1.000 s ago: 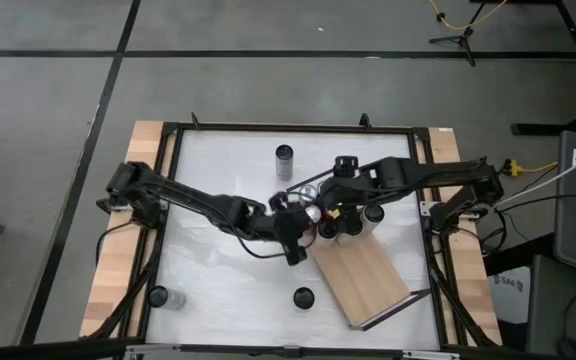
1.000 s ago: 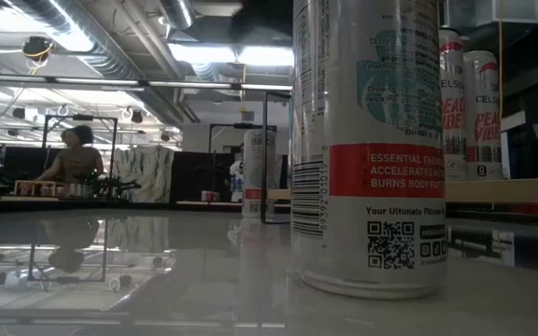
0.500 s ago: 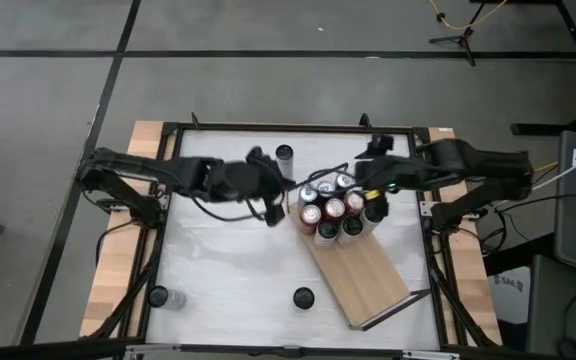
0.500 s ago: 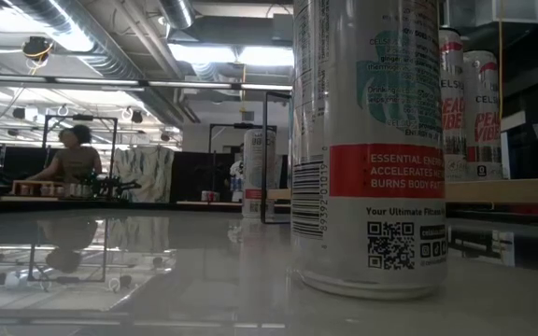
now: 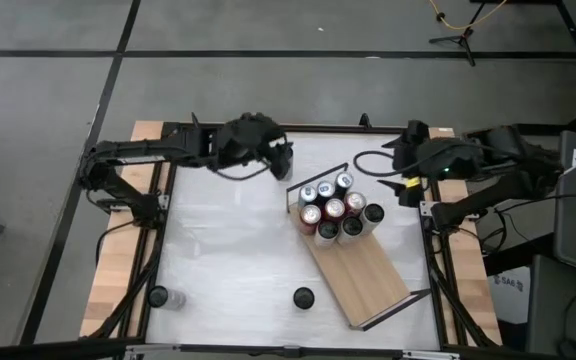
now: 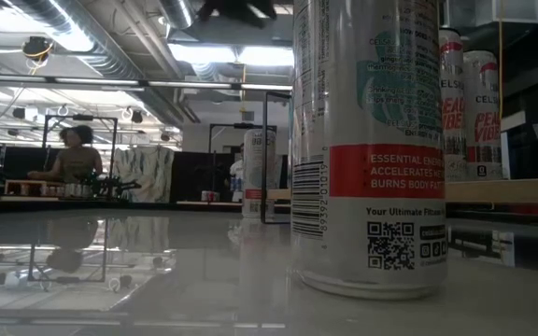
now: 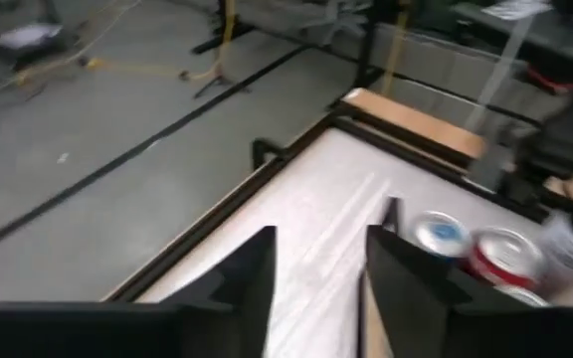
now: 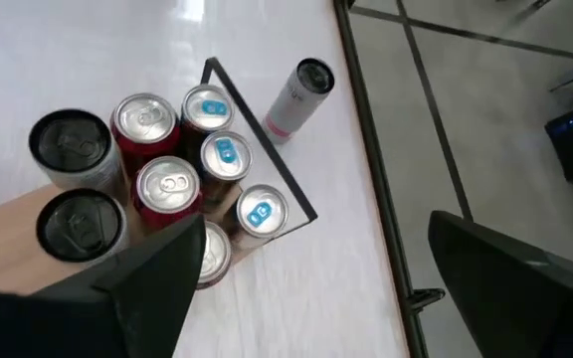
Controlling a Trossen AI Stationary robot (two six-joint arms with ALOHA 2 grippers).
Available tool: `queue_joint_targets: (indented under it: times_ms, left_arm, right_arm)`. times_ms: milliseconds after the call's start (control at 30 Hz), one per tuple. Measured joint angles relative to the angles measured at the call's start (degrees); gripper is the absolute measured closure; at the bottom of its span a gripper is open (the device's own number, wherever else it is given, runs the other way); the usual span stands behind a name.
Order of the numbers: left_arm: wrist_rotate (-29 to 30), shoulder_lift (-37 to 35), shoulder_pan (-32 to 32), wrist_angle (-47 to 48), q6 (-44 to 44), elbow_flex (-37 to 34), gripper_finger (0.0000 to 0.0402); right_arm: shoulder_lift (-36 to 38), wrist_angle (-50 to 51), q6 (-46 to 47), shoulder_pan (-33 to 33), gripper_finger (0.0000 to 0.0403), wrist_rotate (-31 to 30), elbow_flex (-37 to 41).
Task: Place canned beverage on shelf
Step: Put the white pink soda can on the shelf aligned with the other white pink soda cans
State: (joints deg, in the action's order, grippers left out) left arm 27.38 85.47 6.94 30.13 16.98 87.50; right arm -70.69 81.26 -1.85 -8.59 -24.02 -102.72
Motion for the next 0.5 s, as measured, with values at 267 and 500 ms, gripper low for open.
queue_joint_targets:
  times_ms: [267, 500]
  left_arm:
    - [-1.98, 2.17, 7.35, 0.73, 7.70, -0.02, 0.0166]
    - [-6.56, 5.52, 12.96, 1.32, 10.98, -0.02, 0.0139]
  right_arm:
    - [1.91, -0.05, -0.08, 0.01, 0.0029, 0.60, 0.00]
    - [1.52, -0.33, -0.17, 0.00, 0.0029, 0.59, 0.00]
